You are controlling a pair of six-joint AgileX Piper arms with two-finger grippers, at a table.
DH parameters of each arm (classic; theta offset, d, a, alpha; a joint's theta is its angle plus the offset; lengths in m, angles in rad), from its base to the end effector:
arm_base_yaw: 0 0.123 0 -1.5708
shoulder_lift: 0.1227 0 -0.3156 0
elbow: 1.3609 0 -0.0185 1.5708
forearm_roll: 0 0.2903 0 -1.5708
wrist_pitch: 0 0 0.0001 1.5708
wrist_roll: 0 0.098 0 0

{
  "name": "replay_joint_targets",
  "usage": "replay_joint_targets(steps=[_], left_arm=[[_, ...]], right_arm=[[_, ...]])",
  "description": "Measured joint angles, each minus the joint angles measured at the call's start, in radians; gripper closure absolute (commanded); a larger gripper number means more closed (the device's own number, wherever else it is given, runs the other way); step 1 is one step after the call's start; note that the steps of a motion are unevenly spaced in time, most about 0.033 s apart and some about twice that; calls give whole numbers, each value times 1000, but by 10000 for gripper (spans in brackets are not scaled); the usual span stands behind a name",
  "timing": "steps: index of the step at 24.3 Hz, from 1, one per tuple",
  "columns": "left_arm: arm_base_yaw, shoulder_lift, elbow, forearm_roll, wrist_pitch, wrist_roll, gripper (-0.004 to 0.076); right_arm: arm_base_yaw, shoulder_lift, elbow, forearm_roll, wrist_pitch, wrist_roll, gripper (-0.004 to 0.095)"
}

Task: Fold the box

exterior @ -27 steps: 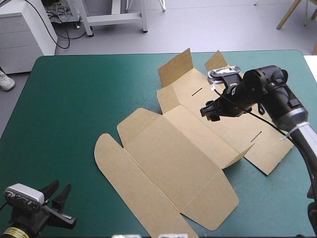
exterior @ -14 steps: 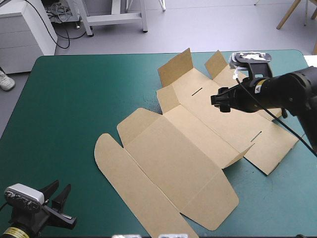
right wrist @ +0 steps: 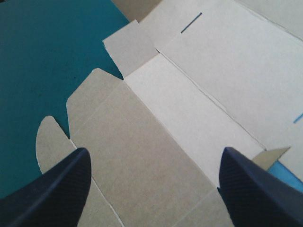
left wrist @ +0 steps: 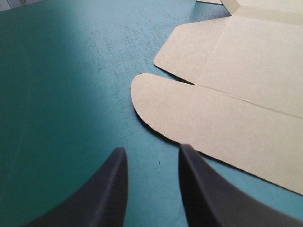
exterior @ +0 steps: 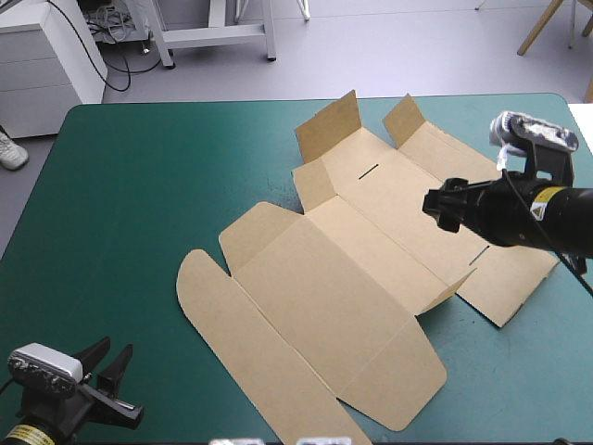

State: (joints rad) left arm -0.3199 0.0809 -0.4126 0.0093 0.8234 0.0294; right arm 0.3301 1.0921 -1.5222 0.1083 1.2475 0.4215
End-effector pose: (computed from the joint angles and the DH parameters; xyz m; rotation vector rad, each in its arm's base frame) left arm 0.0369 -0.0115 0.2831 0.3458 1.9492 -0.1783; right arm 0.1915 0.0762 0.5135 0.0939 2.3491 0.5148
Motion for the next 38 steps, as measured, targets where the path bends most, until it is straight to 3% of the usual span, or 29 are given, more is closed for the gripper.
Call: replay_joint_targets(steps=[14,23,26,29,32,38], left_arm=[[0,0,0,0,0,0,472],[0,0,0,0,0,0,472],[0,0,0,0,0,0,472],[0,0,0,-1,0,0,472],[0,0,0,-3,0,0,472],[0,0,0,-3,0,0,472]], right_arm=[[0,-124,413,-20,-2,173,238],[-1,-21,455,-97,-7,269,309],[-72,79,455,-35,-19,252,314],[-236,131,456,73,-33,173,315],[-334,139,456,97,-32,113,319],[-346,207,456,146,-43,47,319]])
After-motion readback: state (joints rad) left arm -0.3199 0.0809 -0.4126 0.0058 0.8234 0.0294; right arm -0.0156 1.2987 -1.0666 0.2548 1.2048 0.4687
